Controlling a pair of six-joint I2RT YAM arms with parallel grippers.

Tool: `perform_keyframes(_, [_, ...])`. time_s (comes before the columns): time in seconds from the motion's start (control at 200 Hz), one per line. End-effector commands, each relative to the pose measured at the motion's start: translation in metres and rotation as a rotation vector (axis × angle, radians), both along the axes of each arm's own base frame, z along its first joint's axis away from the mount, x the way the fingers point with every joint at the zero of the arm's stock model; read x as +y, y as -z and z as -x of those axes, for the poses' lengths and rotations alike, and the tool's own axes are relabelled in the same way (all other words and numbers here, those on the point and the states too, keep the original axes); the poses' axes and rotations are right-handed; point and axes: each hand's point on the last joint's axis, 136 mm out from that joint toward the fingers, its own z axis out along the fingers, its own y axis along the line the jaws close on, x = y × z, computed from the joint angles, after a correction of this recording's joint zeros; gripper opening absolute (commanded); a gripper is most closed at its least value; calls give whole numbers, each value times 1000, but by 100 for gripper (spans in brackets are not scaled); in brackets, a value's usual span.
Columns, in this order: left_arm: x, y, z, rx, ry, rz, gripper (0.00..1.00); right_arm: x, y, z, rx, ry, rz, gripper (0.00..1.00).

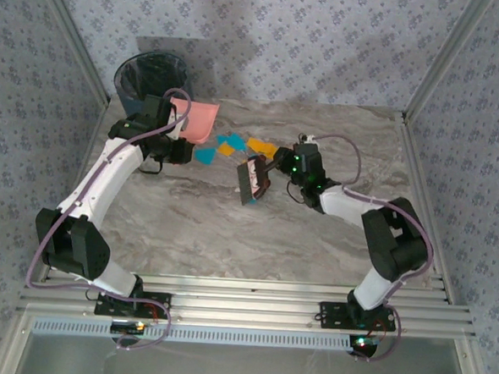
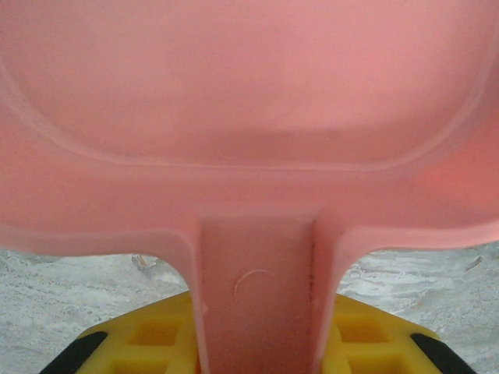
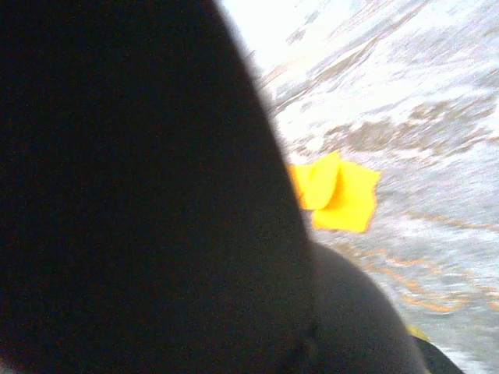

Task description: Sweep away the paper scraps from the table

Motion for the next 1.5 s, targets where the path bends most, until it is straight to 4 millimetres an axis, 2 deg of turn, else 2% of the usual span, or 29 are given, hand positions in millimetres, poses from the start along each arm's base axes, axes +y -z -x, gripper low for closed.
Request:
perform_keyframes(0.0, [-3,-2,-1,-2,13,-1,0,-44,18,14,56,98,249,0])
perform_keyframes(0.075, [-3,-1,-1,0,13,-2,0,-59,15,18,65,149,298,0])
perform_keyframes(0.18, [-3,-1,-1,2,13,-1,0,-65,7,22,54,158,311,0])
perform_keyframes(0.48, [-3,1,-1,8,15,-2,0,-26,-66,10,-139,-21,33,0])
perform_keyframes(0.62, [-4,2,-1,12,16,-2,0,-20,-84,-4,-168,-38,-15,0])
perform_keyframes(0.919, [-3,1,-2,10,15,-6,0,-16,-88,-57,-184,-14,-103,0])
perform_keyframes(1.004, [-3,2,-1,14,15,-5,0,-15,-85,-74,-177,-3,-129,0])
perform_keyframes(1.029, [-3,2,-1,11,15,-6,0,-15,-76,-77,-161,0,-129,0])
perform_keyframes(1.039, [-3,1,-1,11,16,-5,0,-15,-86,-82,-181,3,-138,0])
perform_keyframes(1.069, [-3,2,-1,11,15,-6,0,-14,-88,-88,-186,6,-147,0])
perform_keyframes(1.369, [-3,0,-1,6,16,-6,0,-8,-59,-138,-127,49,-171,0])
perform_keyframes(1.494, [-3,0,-1,6,14,-6,0,-9,-46,-150,-95,73,-183,0])
